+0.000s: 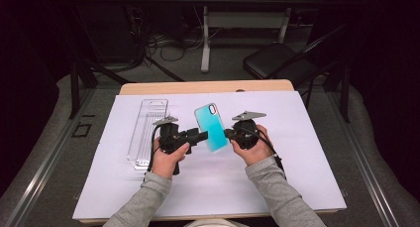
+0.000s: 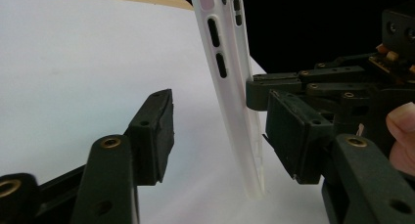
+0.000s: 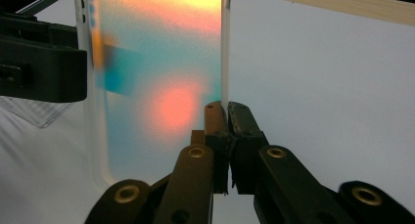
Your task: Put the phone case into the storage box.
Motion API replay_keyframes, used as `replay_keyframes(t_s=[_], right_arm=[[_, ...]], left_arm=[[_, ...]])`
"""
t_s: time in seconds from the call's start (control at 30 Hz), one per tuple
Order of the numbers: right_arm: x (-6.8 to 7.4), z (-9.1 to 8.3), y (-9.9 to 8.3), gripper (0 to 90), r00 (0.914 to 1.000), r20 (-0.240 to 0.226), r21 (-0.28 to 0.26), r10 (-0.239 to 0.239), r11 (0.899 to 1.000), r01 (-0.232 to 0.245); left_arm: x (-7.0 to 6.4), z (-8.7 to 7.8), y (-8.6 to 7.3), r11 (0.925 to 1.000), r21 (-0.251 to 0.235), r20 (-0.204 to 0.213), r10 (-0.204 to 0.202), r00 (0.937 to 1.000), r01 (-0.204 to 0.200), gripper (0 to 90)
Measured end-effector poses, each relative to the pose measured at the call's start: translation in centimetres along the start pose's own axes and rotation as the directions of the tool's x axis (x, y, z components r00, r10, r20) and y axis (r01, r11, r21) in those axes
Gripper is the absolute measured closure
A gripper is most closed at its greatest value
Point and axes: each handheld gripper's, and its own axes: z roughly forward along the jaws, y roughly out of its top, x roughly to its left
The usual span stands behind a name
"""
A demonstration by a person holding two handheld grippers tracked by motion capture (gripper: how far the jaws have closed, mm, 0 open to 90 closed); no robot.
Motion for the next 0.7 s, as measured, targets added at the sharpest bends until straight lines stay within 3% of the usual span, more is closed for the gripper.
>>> replay_keyframes(t_s=[0.33,0.7], right_arm=[[0.12,0.09,-0.03,87.8,0.9999,-0.012,0.002,0.003,1.000,-0.003],[0.14,0.13,-0.06,87.7,0.9998,-0.016,0.005,0.007,1.000,-0.007]], left_arm=[[0.54,-0.03,-0.14,0.9986,-0.002,0.043,-0.053,0.9977,0.053,52.1],[0.65,-0.13,-0.18,0.9981,-0.009,0.063,-0.060,0.9962,0.061,59.6]])
